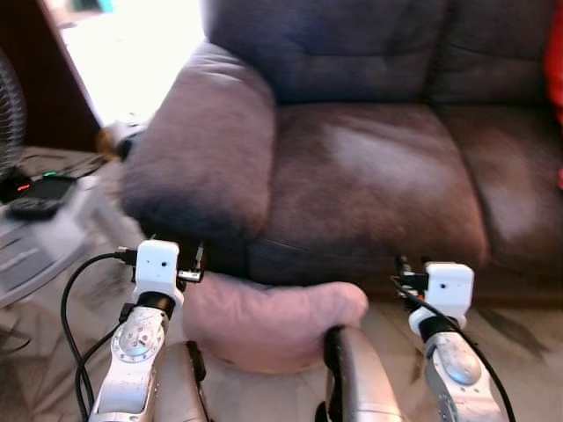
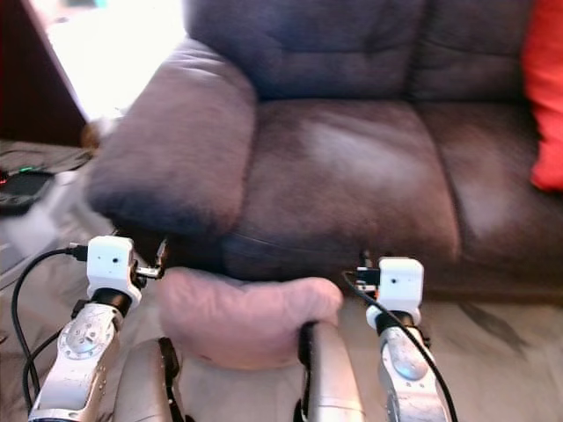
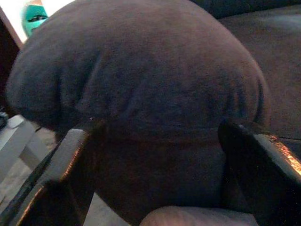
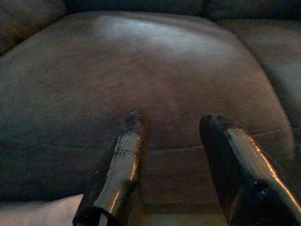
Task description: Move the pillow to the sofa from floor
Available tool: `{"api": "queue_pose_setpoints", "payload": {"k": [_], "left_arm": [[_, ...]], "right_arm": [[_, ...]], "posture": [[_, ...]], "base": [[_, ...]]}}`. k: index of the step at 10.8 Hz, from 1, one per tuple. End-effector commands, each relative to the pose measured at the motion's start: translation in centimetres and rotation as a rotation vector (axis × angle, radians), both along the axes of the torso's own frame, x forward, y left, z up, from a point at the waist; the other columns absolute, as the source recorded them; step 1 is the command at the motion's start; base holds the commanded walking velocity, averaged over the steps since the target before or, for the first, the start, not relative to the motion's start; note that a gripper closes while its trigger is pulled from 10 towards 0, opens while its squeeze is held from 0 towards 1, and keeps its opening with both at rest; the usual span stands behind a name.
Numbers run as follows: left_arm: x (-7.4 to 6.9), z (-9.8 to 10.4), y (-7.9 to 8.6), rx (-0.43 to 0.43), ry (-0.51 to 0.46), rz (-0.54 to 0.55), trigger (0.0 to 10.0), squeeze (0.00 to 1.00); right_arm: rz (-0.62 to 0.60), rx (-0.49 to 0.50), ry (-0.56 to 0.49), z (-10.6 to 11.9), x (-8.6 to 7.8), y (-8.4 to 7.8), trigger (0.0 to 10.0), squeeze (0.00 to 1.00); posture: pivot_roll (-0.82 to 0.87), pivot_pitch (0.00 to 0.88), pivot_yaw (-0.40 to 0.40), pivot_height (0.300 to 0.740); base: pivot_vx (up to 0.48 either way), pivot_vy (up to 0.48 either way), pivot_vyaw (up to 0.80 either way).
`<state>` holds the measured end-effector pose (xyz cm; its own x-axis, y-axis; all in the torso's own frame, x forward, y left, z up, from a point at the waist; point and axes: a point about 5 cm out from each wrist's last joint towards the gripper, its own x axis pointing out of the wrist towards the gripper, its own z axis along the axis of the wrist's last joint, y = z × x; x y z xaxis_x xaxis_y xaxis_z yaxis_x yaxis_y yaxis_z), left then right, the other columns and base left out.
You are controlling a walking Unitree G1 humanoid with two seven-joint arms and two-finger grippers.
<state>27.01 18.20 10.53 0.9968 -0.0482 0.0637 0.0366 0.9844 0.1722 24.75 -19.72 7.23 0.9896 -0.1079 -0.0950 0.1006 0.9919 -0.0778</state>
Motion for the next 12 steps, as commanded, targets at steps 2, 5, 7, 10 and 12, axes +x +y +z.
{"api": "queue_pose_setpoints", "payload": {"k": [2, 5, 7, 10, 12], "left_arm": [[-0.1, -0.3, 0.3, -0.014, 0.013, 0.007, 10.0, 0.0], [0.0, -0.4, 0.4, -0.014, 0.017, 0.006, 10.0, 0.0], [0.0, -0.4, 0.4, -0.013, 0.022, 0.003, 10.0, 0.0], [0.2, -0.5, 0.3, -0.011, 0.024, 0.001, 10.0, 0.0], [0.4, -0.5, 0.2, -0.008, 0.03, -0.005, 10.0, 0.0]], "right_arm": [[-0.02, 0.006, -0.064, 1.0, -0.2, -0.3, 10.0, 0.0], [0.022, 0.022, -0.042, 0.8, 0.1, 0.5, 10.0, 0.0], [0.045, 0.018, -0.037, 0.6, 0.1, 0.7, 10.0, 0.0], [0.056, 0.029, 0.006, 0.1, 0.2, 0.8, 10.0, 0.0], [0.029, 0.166, 0.153, -0.5, 1.5, 0.7, 10.0, 0.0]], "posture": [[0.01, 0.111, -0.021, 0.516], [0.01, 0.109, -0.022, 0.496], [0.01, 0.108, -0.021, 0.462], [0.01, 0.101, -0.021, 0.462], [0.01, 0.102, -0.02, 0.462]], "base": [[0.0, 0.0, 0.0], [0.0, 0.0, 0.0], [0.0, 0.0, 0.0], [0.0, 0.0, 0.0], [0.0, 0.0, 0.0]]}}
